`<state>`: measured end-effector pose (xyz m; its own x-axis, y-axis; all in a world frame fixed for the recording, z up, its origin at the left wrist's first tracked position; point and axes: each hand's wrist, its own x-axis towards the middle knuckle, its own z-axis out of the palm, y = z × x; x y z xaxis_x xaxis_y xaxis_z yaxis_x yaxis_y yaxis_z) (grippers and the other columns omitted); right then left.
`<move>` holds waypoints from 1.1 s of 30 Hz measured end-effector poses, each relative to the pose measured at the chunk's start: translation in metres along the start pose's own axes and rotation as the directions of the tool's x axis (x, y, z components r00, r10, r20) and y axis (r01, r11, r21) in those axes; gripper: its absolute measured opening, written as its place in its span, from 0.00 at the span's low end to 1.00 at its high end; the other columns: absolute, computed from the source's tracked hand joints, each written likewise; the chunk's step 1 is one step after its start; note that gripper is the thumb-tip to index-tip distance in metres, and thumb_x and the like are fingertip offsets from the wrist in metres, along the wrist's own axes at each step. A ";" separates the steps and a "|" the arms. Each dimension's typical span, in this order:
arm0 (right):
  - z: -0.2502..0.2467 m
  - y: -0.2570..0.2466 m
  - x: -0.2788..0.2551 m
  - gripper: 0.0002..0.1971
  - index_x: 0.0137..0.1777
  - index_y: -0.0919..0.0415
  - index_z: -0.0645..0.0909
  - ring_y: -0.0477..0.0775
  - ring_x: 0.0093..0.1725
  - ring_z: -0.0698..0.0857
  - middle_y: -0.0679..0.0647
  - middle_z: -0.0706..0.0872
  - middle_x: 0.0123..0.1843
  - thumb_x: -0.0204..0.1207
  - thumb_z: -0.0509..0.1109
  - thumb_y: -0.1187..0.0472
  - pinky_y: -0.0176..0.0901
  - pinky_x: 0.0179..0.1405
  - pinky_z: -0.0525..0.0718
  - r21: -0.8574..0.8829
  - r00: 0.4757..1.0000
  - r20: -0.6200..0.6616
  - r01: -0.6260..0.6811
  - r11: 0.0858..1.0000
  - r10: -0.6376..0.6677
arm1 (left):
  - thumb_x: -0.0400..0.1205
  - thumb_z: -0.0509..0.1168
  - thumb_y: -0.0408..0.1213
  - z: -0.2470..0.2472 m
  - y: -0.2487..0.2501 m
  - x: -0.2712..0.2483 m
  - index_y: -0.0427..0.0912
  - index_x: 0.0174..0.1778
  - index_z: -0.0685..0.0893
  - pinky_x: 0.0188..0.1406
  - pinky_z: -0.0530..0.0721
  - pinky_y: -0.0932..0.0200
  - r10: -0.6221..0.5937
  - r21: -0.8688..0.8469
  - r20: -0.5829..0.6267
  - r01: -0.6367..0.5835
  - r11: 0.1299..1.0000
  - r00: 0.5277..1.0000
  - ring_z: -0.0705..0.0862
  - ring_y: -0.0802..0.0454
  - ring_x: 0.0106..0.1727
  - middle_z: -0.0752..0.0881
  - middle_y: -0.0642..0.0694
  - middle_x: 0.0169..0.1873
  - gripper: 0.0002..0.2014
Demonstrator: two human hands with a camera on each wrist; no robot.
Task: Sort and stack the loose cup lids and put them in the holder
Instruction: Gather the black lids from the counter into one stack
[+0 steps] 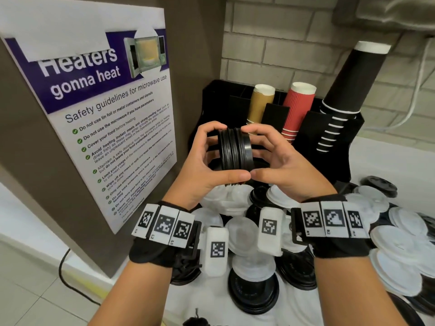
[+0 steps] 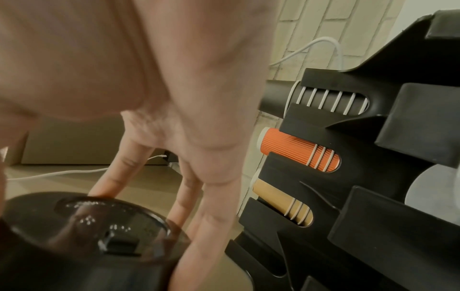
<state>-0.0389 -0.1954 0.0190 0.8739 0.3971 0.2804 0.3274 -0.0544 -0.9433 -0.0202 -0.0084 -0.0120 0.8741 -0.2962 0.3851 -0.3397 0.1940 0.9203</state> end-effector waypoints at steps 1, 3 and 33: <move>0.000 0.000 0.000 0.35 0.69 0.44 0.74 0.56 0.65 0.81 0.59 0.77 0.69 0.65 0.72 0.74 0.50 0.59 0.83 -0.001 1.000 0.008 -0.001 1.000 0.001 | 0.56 0.83 0.44 0.000 0.000 0.000 0.69 0.59 0.75 0.56 0.83 0.52 -0.005 0.000 0.002 0.005 1.000 1.000 0.81 0.51 0.62 0.78 0.46 0.62 0.38; 0.001 0.000 0.001 0.35 0.69 0.44 0.74 0.55 0.65 0.82 0.57 0.77 0.68 0.65 0.73 0.75 0.50 0.60 0.83 0.000 1.000 0.013 0.000 1.000 0.000 | 0.57 0.83 0.43 0.001 0.001 0.001 0.69 0.60 0.75 0.56 0.83 0.51 -0.008 0.000 0.007 0.008 1.000 1.000 0.80 0.51 0.63 0.78 0.47 0.62 0.38; 0.058 0.034 0.075 0.43 0.78 0.44 0.60 0.63 0.69 0.69 0.58 0.71 0.69 0.65 0.76 0.41 0.60 0.64 0.70 -0.989 0.797 0.139 0.081 0.123 0.588 | 0.70 0.74 0.32 -0.033 0.041 0.025 0.54 0.66 0.71 0.53 0.83 0.58 0.061 0.136 -0.095 -0.047 0.990 0.994 0.81 0.64 0.51 0.77 0.55 0.53 0.30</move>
<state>0.0168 -0.1146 -0.0022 0.8390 0.4116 -0.3559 0.4669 -0.8805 0.0823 -0.0006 0.0225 0.0333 0.8809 -0.1937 0.4319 -0.4248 0.0790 0.9019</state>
